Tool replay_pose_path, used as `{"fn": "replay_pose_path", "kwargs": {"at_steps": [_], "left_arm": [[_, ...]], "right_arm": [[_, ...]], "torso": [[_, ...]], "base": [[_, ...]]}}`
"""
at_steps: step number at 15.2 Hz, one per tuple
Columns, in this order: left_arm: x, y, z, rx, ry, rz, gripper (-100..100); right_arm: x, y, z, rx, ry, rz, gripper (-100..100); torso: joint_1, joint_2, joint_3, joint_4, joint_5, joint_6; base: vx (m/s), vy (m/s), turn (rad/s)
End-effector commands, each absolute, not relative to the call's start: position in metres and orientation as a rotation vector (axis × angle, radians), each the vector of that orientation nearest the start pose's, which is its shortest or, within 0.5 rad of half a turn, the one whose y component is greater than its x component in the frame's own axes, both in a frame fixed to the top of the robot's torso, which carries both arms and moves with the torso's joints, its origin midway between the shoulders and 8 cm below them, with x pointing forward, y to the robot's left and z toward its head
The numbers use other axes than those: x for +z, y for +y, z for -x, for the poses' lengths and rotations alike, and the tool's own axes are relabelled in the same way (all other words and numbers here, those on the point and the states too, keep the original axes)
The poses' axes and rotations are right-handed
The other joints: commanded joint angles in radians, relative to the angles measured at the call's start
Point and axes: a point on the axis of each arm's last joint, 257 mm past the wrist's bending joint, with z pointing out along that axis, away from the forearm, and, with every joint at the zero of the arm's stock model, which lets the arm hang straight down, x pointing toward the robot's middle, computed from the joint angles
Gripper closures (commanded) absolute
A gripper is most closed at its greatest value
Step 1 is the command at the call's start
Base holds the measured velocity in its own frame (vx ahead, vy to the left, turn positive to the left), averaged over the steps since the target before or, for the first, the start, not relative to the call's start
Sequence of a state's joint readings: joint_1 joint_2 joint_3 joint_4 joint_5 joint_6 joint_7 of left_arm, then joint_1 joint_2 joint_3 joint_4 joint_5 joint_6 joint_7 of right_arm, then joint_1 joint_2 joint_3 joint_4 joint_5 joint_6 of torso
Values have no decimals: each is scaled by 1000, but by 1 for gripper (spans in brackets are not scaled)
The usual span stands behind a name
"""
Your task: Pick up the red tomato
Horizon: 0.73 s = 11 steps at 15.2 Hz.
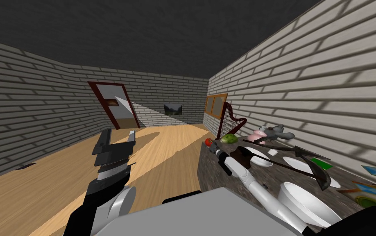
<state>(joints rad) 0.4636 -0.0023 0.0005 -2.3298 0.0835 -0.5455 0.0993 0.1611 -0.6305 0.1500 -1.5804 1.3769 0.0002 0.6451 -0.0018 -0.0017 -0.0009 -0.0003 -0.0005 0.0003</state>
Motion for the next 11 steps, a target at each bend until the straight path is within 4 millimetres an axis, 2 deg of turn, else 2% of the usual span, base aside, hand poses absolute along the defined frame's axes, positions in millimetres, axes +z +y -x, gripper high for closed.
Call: {"fn": "replay_pose_path", "kwargs": {"at_steps": [1,5,6,9,11], "left_arm": [[66,283,-325,-1489,442,636,0],[66,283,-325,-1489,442,636,0],[66,283,-325,-1489,442,636,0],[66,283,-325,-1489,442,637,0],[66,283,-325,-1489,442,637,0]], "right_arm": [[-289,-361,-481,-697,1567,998,100],[-290,-360,-481,-694,1568,1000,100],[-282,-362,-483,-707,1556,991,-100],[-275,-369,-485,-705,1552,987,-100],[-280,-373,-483,-694,1564,999,-100]], "torso": [[0,0,0,0,0,0],[0,-1,0,1,1,0],[0,-1,0,1,1,0],[5,1,1,1,2,2],[5,-3,-1,0,2,0]], "base": [[0,0,0],[0,0,0],[-24,13,-183],[-13,73,-296],[76,59,-60]]}}
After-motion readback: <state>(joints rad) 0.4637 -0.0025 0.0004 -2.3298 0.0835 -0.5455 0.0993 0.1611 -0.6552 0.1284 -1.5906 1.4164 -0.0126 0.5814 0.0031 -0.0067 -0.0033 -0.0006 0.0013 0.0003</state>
